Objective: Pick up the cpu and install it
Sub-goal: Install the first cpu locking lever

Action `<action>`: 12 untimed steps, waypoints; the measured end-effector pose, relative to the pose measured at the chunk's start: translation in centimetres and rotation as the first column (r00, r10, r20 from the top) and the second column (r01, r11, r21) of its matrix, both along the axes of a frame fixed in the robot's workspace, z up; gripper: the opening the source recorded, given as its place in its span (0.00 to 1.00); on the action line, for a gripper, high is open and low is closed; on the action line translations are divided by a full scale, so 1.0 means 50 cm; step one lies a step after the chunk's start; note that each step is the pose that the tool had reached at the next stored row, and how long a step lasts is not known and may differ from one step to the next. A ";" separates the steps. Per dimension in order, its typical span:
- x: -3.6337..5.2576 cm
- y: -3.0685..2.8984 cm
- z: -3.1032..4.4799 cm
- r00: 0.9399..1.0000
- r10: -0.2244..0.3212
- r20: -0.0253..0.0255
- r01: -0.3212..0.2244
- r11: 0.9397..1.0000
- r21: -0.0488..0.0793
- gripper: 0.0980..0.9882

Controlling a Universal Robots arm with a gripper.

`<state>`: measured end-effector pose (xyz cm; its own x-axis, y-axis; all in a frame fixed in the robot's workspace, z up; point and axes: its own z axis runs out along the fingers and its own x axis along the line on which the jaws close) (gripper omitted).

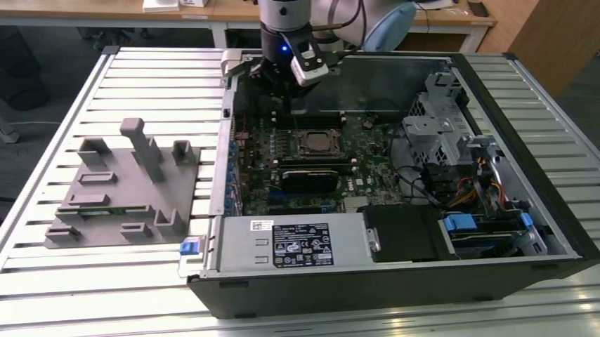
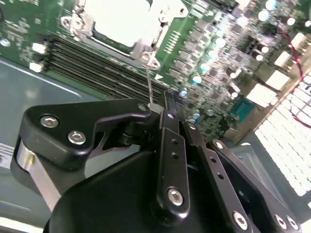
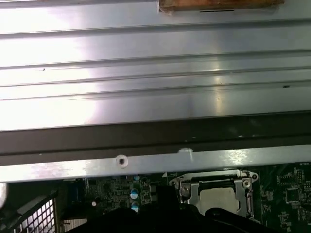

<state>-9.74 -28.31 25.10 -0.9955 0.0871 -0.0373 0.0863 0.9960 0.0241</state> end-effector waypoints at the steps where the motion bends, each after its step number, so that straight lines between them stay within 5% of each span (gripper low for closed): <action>1: 0.005 0.000 0.000 1.000 0.000 0.000 0.000 1.000 0.000 0.01; 10: 0.069 0.000 -0.001 1.000 0.000 -0.002 0.000 1.000 0.000 0.01; 12: 0.075 -0.001 -0.002 1.000 0.000 -0.002 0.000 1.000 0.009 0.01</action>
